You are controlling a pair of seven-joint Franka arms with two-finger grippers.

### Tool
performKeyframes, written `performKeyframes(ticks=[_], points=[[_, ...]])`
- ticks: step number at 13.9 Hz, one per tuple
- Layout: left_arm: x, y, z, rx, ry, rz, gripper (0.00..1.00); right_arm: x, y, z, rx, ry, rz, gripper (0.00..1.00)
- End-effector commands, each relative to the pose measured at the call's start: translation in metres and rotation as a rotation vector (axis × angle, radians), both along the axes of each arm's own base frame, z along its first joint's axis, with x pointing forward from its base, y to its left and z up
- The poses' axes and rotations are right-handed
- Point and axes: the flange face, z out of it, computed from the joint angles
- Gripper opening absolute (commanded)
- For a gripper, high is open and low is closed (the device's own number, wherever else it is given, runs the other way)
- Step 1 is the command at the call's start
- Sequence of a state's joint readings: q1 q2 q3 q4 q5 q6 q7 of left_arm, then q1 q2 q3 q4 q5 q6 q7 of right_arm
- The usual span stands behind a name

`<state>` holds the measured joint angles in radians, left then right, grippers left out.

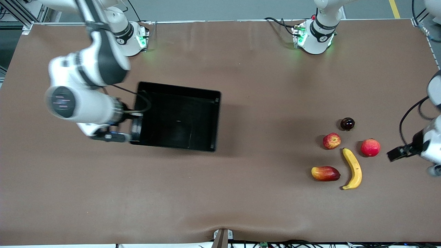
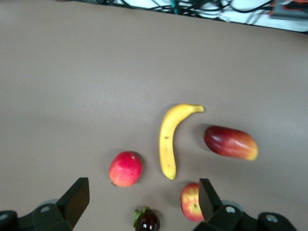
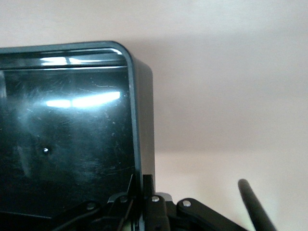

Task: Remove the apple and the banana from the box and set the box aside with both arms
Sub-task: 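Drag the box with the right gripper while the left gripper withdraws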

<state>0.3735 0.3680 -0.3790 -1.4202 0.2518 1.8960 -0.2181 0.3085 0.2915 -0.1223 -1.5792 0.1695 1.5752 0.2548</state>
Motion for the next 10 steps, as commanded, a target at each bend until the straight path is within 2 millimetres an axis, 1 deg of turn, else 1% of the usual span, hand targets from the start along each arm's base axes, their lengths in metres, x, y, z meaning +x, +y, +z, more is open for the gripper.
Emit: performKeyframes(ticks=[1, 2, 3, 5, 6, 7, 8, 9, 10], points=[[-0.029, 0.011, 0.039, -0.052, 0.006, -0.027, 1.00, 0.000, -0.093, 0.018, 0.067, -0.003, 0.023, 0.00], [-0.034, 0.010, 0.049, -0.045, 0.003, -0.028, 1.00, 0.002, -0.134, 0.017, 0.088, -0.012, 0.027, 0.00], [-0.037, 0.009, 0.053, -0.041, 0.013, -0.043, 1.00, 0.001, -0.173, 0.016, 0.107, -0.025, 0.042, 0.00], [-0.051, 0.001, 0.073, -0.054, 0.018, -0.072, 1.00, -0.003, -0.242, 0.011, 0.090, -0.043, 0.055, 0.00], [-0.059, -0.011, 0.081, -0.064, 0.033, -0.074, 1.00, -0.005, -0.268, 0.006, 0.066, -0.065, 0.058, 0.00], [-0.068, -0.016, 0.090, -0.064, 0.051, -0.070, 1.00, -0.009, -0.292, -0.003, 0.065, -0.069, 0.047, 0.00], [-0.078, -0.024, 0.100, -0.069, 0.061, -0.072, 1.00, -0.013, -0.308, -0.014, 0.068, -0.053, 0.025, 0.00], [-0.086, -0.025, 0.107, -0.075, 0.079, -0.075, 1.00, -0.017, -0.320, -0.024, 0.071, -0.038, 0.002, 0.00], [-0.092, -0.034, 0.112, -0.073, 0.093, -0.100, 1.00, -0.018, -0.334, -0.037, 0.073, -0.026, -0.018, 0.00]])
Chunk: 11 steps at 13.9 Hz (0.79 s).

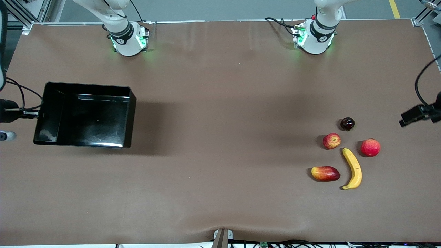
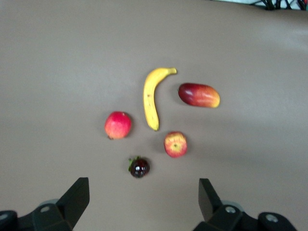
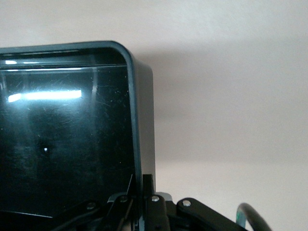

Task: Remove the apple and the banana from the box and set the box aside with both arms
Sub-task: 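Set the black box down with the right gripper and open it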

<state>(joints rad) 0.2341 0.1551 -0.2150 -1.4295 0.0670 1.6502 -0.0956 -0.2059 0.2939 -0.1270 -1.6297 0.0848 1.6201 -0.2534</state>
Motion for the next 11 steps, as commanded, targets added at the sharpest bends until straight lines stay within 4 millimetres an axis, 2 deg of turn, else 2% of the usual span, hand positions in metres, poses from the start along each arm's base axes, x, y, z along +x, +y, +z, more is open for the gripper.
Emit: performKeyframes(ticks=[1, 3, 4, 5, 8, 11], points=[[-0.031, -0.011, 0.020, -0.004, 0.022, -0.037, 1.00, -0.006, -0.029, -0.028, 0.012, 0.020, -0.028, 0.00], [-0.049, -0.025, 0.025, 0.001, 0.021, -0.052, 1.00, -0.018, -0.058, -0.063, 0.016, -0.030, 0.010, 0.00], [-0.054, -0.029, 0.028, 0.001, 0.022, -0.044, 1.00, -0.030, -0.072, -0.086, 0.020, -0.052, 0.025, 0.00], [-0.055, -0.030, 0.028, 0.001, 0.030, -0.041, 1.00, -0.045, -0.077, -0.111, 0.022, -0.050, 0.011, 0.00], [-0.063, -0.036, 0.032, 0.002, 0.040, -0.039, 1.00, -0.061, -0.075, -0.149, 0.012, -0.085, -0.014, 0.00], [-0.064, -0.039, 0.032, 0.001, 0.036, -0.027, 1.00, -0.070, -0.068, -0.164, 0.068, -0.083, -0.053, 0.00]])
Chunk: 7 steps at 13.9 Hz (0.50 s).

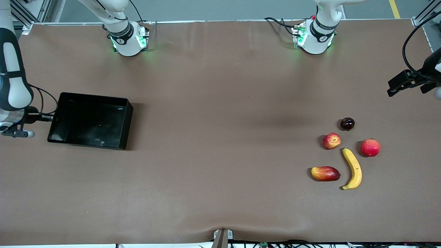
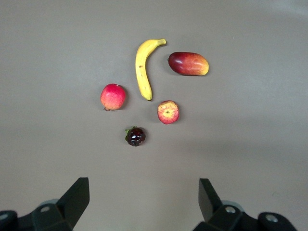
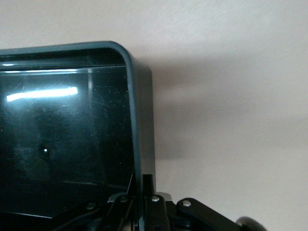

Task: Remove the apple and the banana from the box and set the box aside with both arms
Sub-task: 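Set the black box down with the right gripper and open it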

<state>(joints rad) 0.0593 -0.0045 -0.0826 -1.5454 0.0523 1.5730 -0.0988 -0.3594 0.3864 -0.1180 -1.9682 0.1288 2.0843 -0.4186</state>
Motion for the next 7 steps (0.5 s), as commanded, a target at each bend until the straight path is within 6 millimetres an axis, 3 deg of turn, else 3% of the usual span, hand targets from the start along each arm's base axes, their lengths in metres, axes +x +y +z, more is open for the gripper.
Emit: performKeyframes(ticks=[1, 2, 3, 5, 7], points=[[-0.009, -0.003, 0.003, -0.017, 0.000, 0.012, 1.00, -0.009, 0.007, -0.001, 0.046, -0.009, -0.007, 0.00], [-0.009, -0.002, 0.003, -0.017, 0.000, 0.013, 1.00, -0.011, 0.003, -0.010, 0.049, -0.003, -0.013, 0.00], [-0.009, -0.002, 0.004, -0.017, -0.002, 0.012, 1.00, -0.012, -0.003, -0.013, 0.043, -0.017, -0.006, 0.10], [-0.011, -0.001, 0.007, -0.016, -0.003, 0.007, 1.00, -0.013, -0.007, -0.011, 0.060, -0.027, 0.031, 1.00], [-0.011, 0.006, 0.009, -0.016, -0.007, 0.006, 1.00, 0.000, -0.011, 0.015, 0.083, -0.028, 0.085, 1.00]])
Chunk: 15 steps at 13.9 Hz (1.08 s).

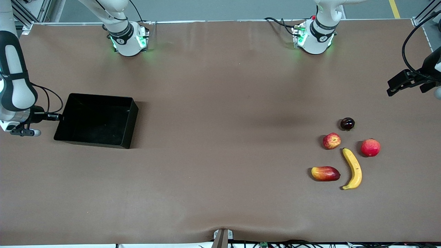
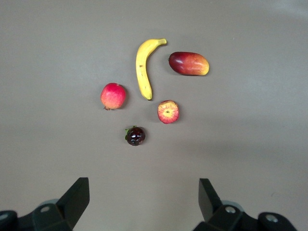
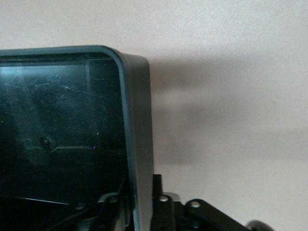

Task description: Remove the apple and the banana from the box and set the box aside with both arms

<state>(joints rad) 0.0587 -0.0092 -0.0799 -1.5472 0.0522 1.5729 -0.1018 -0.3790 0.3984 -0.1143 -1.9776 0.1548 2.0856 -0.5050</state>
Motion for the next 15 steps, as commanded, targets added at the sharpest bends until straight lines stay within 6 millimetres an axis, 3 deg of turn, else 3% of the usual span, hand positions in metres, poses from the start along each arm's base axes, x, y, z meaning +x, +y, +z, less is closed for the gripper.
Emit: performKeyframes(ticks=[1, 4, 6, 7, 9, 11, 13, 15], points=[[-0.010, 0.005, 0.008, -0.016, -0.006, 0.000, 1.00, 0.013, -0.011, 0.044, 0.071, 0.005, 0.053, 1.00], [-0.009, 0.003, 0.010, -0.016, -0.009, -0.004, 1.00, 0.037, -0.015, 0.093, 0.063, -0.007, 0.090, 1.00], [-0.008, 0.001, 0.009, -0.016, -0.007, -0.012, 1.00, 0.053, -0.031, 0.165, 0.066, -0.016, 0.101, 1.00], [-0.008, 0.001, 0.008, -0.016, -0.007, -0.013, 1.00, 0.062, -0.036, 0.189, 0.058, -0.029, 0.108, 1.00], [-0.007, 0.002, 0.015, -0.016, -0.021, -0.014, 1.00, 0.074, -0.023, 0.241, 0.039, -0.078, 0.142, 1.00], [-0.007, -0.001, 0.015, -0.016, -0.021, -0.017, 1.00, 0.089, 0.012, 0.294, 0.018, -0.135, 0.209, 1.00], [-0.007, 0.000, 0.014, -0.032, -0.019, -0.014, 1.00, 0.102, 0.055, 0.331, -0.015, -0.192, 0.270, 1.00], [-0.005, 0.000, 0.011, -0.043, -0.014, -0.012, 1.00, 0.103, 0.101, 0.364, -0.036, -0.232, 0.313, 1.00]])
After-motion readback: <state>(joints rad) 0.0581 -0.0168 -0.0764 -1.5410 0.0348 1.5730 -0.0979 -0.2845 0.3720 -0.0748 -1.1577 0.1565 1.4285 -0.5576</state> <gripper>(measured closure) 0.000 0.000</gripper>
